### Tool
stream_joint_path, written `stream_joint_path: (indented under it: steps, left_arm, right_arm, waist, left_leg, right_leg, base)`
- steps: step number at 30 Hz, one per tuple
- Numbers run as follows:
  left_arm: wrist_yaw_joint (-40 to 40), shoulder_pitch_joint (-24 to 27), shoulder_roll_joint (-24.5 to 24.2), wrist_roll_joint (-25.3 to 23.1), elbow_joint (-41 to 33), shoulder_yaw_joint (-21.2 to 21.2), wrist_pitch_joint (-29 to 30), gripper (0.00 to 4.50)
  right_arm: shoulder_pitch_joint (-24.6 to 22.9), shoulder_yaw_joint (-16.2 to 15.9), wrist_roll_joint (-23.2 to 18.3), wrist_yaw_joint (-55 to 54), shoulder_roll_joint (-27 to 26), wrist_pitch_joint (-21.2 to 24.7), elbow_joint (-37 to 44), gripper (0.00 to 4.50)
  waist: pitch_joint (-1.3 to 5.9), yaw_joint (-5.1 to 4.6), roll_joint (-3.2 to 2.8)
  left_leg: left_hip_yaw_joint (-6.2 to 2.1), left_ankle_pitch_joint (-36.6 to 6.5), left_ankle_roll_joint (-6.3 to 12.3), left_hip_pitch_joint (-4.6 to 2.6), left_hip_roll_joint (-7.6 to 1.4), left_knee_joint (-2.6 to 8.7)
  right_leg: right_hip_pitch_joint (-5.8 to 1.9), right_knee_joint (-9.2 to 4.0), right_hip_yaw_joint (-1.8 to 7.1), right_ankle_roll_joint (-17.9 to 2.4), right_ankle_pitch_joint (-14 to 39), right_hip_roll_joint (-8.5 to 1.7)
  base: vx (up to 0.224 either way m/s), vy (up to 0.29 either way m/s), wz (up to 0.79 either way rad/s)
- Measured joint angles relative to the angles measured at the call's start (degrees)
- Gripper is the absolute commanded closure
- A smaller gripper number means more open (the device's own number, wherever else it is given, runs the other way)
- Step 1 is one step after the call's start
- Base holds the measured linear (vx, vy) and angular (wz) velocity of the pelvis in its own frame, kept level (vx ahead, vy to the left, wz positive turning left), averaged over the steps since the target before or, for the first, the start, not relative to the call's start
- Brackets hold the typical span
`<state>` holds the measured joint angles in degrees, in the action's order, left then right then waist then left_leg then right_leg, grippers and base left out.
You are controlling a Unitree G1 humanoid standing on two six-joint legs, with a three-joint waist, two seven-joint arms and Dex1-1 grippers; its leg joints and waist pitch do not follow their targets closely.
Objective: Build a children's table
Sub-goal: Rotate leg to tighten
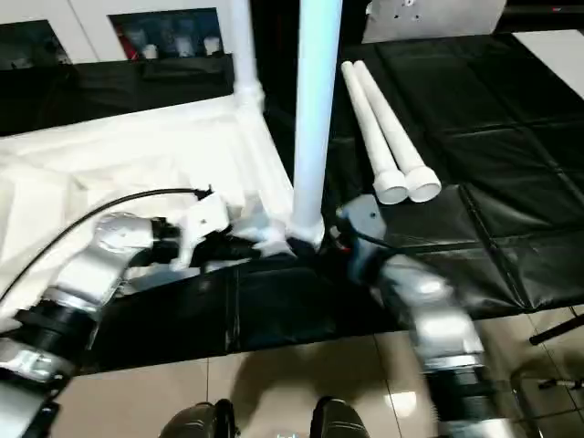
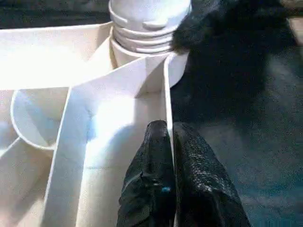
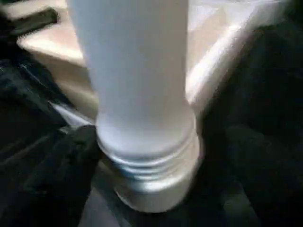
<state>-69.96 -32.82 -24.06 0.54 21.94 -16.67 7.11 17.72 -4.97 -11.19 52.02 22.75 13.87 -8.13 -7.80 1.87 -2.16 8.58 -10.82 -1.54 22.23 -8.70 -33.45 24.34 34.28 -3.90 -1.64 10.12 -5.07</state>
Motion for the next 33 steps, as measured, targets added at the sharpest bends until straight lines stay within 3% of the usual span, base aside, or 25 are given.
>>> stream_joint_path:
  steps: [3,9,16,25,33]
  left_arm:
    - [-4.61,-0.42,-1.36,0.85,1.6,-1.01,-1.49,4.5]
    - [-9.63,-2.44,-1.82,1.0,4.32,-2.73,-4.29,4.5]
    - [-12.11,-4.38,-1.78,0.93,7.11,-3.77,-7.02,4.5]
    - [-12.26,-4.86,-1.63,0.94,8.73,-3.93,-8.59,4.5]
    - [-12.34,-4.92,-1.4,1.23,9.29,-3.72,-8.77,4.5]
  right_arm:
    - [1.75,-1.28,-0.63,8.01,3.32,-0.63,-0.14,0.04]
    - [5.18,-4.34,-1.52,16.94,4.86,-2.98,-4.56,0.41]
    - [8.34,-6.34,-2.18,22.85,5.08,-3.25,-7.08,0.9]
    - [9.2,-6.87,-2.18,24.93,4.99,-3.57,-9.57,1.65]
    - [9.36,-6.82,-2.29,25.46,4.95,-3.4,-10.08,1.87]
  waist:
    - [-0.01,0.27,0.03]
    - [-0.01,0.58,0.06]
    - [0.05,1.83,0.16]
    - [0.09,1.86,0.24]
    - [0.11,1.94,0.27]
  left_leg:
    - [0.03,-0.01,-0.03,-0.27,-0.12,-0.38]
    - [1.45,0.12,-0.41,-0.28,-0.83,-0.52]
    - [1.48,0.29,-0.07,-0.08,-0.88,-0.57]
    - [1.48,0.31,-0.06,-0.11,-0.91,-0.61]
    - [1.48,0.31,-0.06,-0.11,-0.92,-0.62]
  right_leg:
    - [-0.4,0.13,0.0,-0.06,-0.04,0.0]
    - [-0.53,0.15,0.15,-0.27,-0.18,-0.19]
    - [-0.41,0.17,0.09,-0.31,-0.2,-0.21]
    - [-0.42,0.22,0.07,-0.31,-0.2,-0.2]
    - [-0.43,0.23,0.06,-0.31,-0.2,-0.2]
  base:
    - [0.0,0.0,0.0]
    - [0.0,0.0,0.0]
    - [0.0,0.0,0.0]
    - [0.0,0.0,0.0]
    - [0.0,0.0,0.0]
